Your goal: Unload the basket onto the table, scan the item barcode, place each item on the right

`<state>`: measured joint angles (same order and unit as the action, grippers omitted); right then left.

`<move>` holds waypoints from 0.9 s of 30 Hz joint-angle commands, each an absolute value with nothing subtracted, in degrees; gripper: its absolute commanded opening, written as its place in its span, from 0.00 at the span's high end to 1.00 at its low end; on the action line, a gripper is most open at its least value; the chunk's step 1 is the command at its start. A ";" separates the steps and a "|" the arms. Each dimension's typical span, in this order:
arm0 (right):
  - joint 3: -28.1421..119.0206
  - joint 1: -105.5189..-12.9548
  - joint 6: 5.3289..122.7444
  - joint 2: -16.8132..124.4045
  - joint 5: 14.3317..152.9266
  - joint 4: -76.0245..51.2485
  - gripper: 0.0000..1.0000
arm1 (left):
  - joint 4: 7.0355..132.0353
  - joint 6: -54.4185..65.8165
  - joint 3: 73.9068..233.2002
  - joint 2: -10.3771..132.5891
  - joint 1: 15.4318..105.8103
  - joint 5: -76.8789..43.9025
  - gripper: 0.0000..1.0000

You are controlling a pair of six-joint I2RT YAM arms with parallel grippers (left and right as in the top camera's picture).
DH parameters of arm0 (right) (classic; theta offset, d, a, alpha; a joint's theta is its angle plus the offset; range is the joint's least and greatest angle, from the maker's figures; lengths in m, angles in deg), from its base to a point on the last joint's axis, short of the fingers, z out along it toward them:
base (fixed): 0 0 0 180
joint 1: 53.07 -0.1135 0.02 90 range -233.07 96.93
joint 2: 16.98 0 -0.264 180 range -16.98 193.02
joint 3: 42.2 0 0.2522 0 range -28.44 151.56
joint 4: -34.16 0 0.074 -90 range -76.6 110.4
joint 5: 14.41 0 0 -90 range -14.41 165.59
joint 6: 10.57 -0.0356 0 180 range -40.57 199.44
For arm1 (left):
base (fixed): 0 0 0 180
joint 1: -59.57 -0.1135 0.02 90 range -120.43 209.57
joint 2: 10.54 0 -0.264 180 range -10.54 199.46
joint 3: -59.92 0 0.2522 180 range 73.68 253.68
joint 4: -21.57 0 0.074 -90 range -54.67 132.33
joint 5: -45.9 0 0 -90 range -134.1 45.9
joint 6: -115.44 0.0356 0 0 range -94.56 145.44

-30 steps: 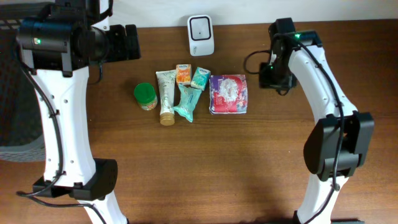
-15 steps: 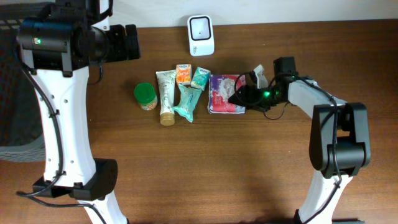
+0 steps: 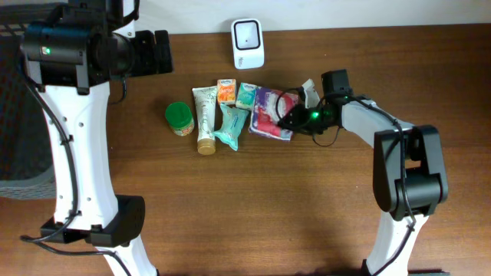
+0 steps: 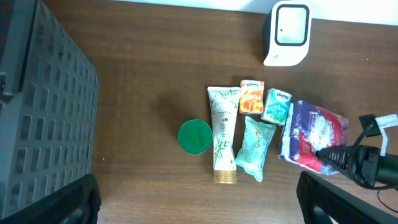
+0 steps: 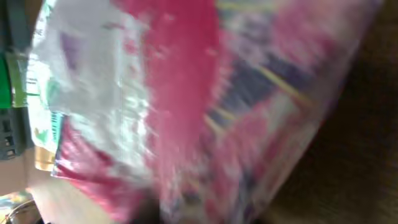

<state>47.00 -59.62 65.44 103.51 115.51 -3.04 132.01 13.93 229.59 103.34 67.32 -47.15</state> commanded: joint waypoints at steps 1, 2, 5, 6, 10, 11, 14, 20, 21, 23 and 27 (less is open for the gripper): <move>47.85 -59.86 64.93 105.39 111.14 -4.33 0.96 | 132.04 14.85 230.05 102.58 67.28 -47.35 0.01; 49.17 -59.68 64.98 105.00 109.93 -6.10 0.96 | 132.04 14.85 230.05 102.58 67.28 -47.35 0.01; 56.82 -59.49 65.68 102.00 96.05 -17.36 0.96 | 132.04 14.85 230.05 102.58 67.28 -47.35 0.01; 61.25 -59.53 65.68 101.06 88.97 -23.33 0.96 | 132.04 14.85 230.05 102.58 67.28 -47.35 0.01; 75.46 -60.12 67.07 100.69 63.93 -42.10 0.96 | 132.04 14.85 230.05 102.58 67.28 -47.35 0.01; 76.77 -60.62 66.90 100.69 55.82 -45.45 0.96 | 132.04 14.85 230.05 102.58 67.28 -47.35 0.01; 76.53 -60.95 66.90 101.30 46.59 -51.89 0.96 | 132.04 14.85 230.05 102.58 67.28 -47.35 0.01; 71.46 -60.95 67.16 104.47 39.51 -52.68 0.96 | 132.04 14.85 230.05 102.58 67.28 -47.35 0.01; 71.46 -60.95 67.14 105.13 39.62 -52.75 0.96 | 132.04 14.85 230.05 102.58 67.28 -47.35 0.01; 71.44 -61.65 67.16 105.98 41.96 -52.86 0.96 | 132.04 14.85 230.05 102.58 67.28 -47.35 0.01; 71.42 -66.90 67.14 106.31 44.43 -50.08 0.90 | 132.04 14.85 230.05 102.58 67.28 -47.35 0.01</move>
